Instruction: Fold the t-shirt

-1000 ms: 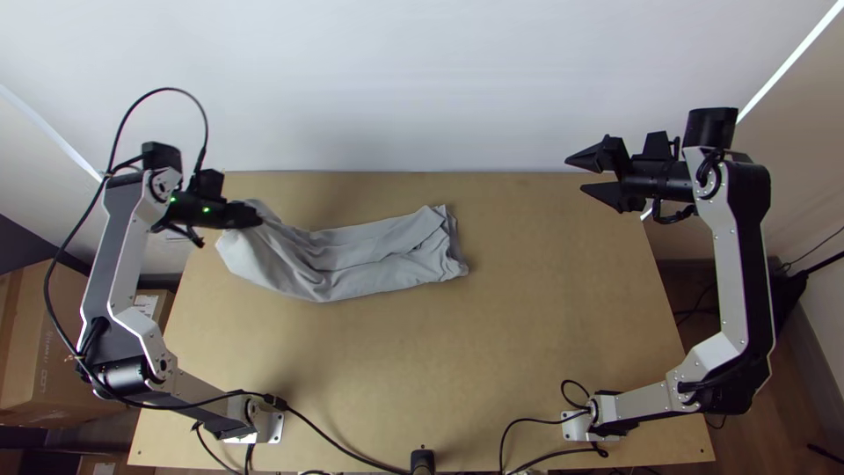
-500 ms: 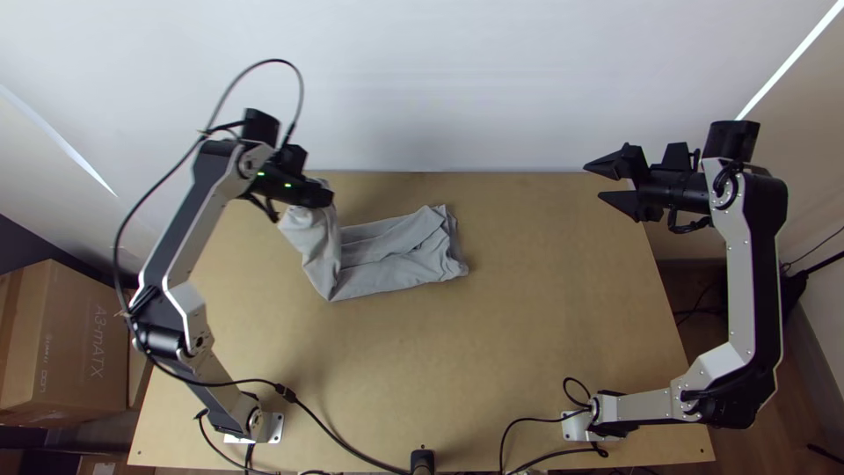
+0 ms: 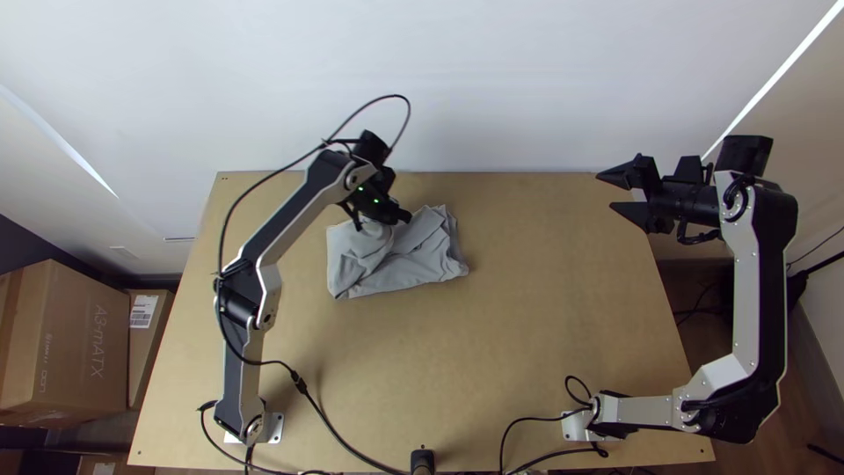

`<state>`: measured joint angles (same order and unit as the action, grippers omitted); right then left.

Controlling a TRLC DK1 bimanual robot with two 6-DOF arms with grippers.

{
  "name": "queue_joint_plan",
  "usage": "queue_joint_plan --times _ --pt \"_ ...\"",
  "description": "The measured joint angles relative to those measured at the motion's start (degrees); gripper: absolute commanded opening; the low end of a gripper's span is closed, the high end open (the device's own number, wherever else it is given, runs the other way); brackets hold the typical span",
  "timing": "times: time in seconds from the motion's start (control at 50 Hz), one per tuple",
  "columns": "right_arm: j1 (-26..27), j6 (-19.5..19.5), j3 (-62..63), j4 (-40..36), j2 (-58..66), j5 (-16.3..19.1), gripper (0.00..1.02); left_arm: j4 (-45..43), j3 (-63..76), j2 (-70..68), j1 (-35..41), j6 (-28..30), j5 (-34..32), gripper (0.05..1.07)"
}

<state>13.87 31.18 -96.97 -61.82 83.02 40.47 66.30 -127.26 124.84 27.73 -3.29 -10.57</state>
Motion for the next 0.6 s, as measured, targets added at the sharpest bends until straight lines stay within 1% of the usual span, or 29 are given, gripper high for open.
queue_joint_plan --times 0.14,0.16,0.18,0.2,0.22,0.26,0.28,0.32,0.48,0.6 --pt "1.60 -0.17 2.51 0.13 -1.79 -0.02 0.98 -3.89 -0.48 2.47 4.98 -1.49 0.76 0.08" --pt "1.81 -0.17 2.91 0.13 -2.10 0.00 0.98 -5.09 -0.48 2.91 5.73 -2.03 0.76 0.10" --pt "2.03 -0.17 3.37 0.15 -2.54 -0.02 0.98 -5.92 -0.52 3.21 6.36 -2.45 0.76 0.16" --pt "2.23 -0.20 3.76 0.17 -2.86 -0.04 0.98 -6.99 -0.59 3.56 6.95 -2.93 0.76 0.30" --pt "2.49 -0.17 4.09 0.31 -3.17 0.00 0.98 -7.74 -0.68 3.96 7.58 -3.52 0.76 0.47" --pt "2.95 -0.22 4.90 0.55 -3.98 -0.02 0.98 -9.64 -0.87 4.72 8.76 -4.81 0.74 0.92" --pt "3.19 -0.24 5.38 0.61 -4.31 -0.02 0.98 -10.64 -1.07 5.09 9.31 -5.64 0.68 1.06" --pt "3.61 -0.39 6.21 0.87 -5.14 -0.04 0.98 -12.68 -1.31 5.90 10.34 -6.91 0.26 1.03" --pt "4.94 -1.31 10.80 1.60 -8.33 -0.13 0.98 -22.97 -1.77 8.39 13.66 -10.99 -0.81 1.03" --pt "5.05 -1.68 15.41 3.02 -10.49 -0.17 0.98 -27.12 -1.81 8.68 15.04 -12.85 -0.96 1.03"
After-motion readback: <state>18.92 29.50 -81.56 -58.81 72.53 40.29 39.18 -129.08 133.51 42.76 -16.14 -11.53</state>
